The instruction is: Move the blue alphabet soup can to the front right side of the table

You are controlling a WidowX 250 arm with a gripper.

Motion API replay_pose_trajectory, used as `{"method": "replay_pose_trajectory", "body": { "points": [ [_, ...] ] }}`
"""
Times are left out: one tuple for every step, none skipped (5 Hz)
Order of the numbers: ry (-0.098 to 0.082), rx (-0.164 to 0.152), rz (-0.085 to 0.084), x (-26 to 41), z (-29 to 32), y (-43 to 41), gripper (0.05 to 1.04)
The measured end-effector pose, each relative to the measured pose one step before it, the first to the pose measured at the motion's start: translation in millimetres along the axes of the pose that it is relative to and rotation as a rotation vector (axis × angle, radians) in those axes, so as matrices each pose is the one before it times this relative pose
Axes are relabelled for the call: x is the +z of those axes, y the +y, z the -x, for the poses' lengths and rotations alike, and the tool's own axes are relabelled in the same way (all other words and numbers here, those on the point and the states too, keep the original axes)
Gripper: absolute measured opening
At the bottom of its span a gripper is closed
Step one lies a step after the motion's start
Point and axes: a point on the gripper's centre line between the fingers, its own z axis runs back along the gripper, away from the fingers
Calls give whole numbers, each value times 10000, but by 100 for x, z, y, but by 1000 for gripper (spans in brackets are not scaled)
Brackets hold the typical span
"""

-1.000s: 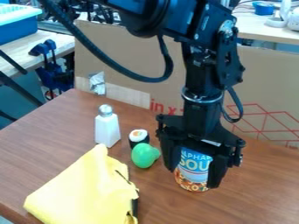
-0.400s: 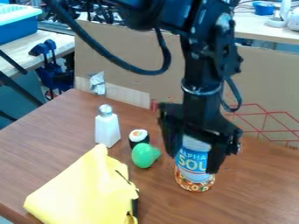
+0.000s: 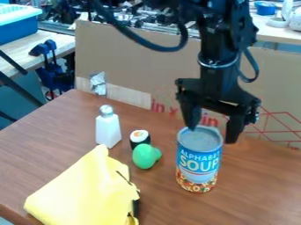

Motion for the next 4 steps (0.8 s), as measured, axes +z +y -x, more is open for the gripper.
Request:
{"method": "replay_pose_trajectory", "body": {
  "points": [
    [140, 240, -52, -1740, -1462, 101, 1001],
    [461, 111, -242, -2037, -1248, 58, 1001],
    [723, 93, -284, -1253, -35, 436, 1001],
    [446, 41, -22, -371, 550, 136, 1001]
  ]
}}
